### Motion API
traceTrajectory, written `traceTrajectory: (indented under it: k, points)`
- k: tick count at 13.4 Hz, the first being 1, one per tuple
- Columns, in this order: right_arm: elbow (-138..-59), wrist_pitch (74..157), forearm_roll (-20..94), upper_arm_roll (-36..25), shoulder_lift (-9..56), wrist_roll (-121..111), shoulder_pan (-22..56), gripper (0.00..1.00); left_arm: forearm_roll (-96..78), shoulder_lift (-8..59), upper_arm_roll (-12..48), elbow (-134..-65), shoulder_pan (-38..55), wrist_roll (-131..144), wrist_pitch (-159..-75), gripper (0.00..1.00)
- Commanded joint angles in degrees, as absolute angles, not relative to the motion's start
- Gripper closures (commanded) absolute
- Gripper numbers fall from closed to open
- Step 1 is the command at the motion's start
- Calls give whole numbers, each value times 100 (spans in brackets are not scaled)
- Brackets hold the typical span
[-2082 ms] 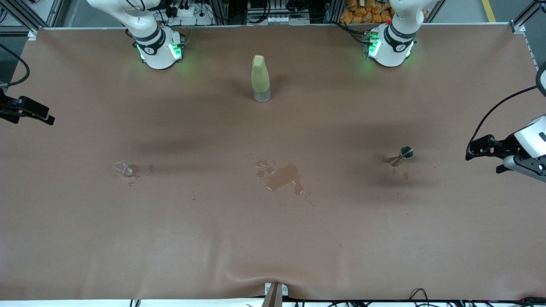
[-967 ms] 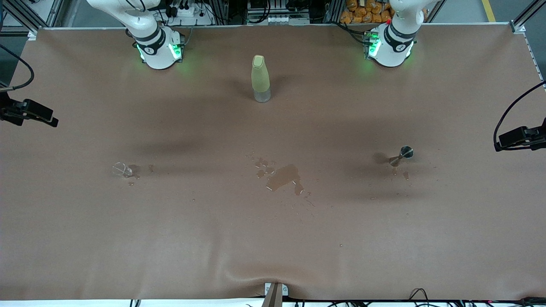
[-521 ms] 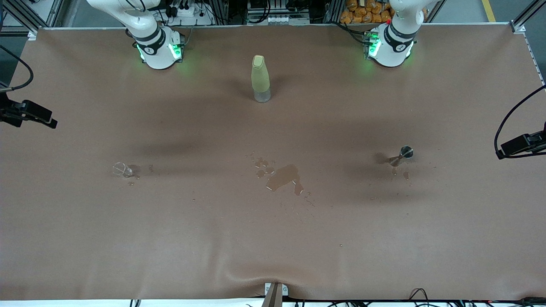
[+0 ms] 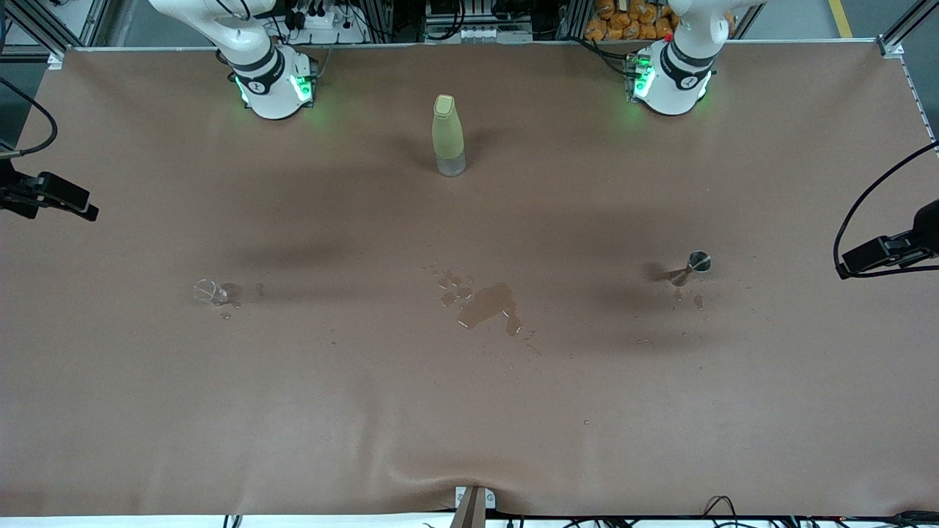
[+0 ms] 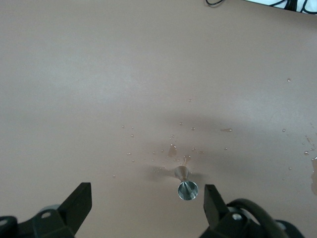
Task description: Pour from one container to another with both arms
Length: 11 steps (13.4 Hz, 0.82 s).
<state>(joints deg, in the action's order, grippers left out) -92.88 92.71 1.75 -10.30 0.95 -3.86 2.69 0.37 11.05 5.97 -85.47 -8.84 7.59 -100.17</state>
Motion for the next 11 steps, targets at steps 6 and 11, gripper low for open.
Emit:
traceTrajectory:
  k: [6,11]
  points:
    - [-9255,9272,158,-1020,88,-255,264,0,-44,931,44,-8534,-237,747,-9888,0]
    - [-9264,9281,158,-1020,97,-255,255,0,-88,949,53,-8525,-272,677,-9739,0]
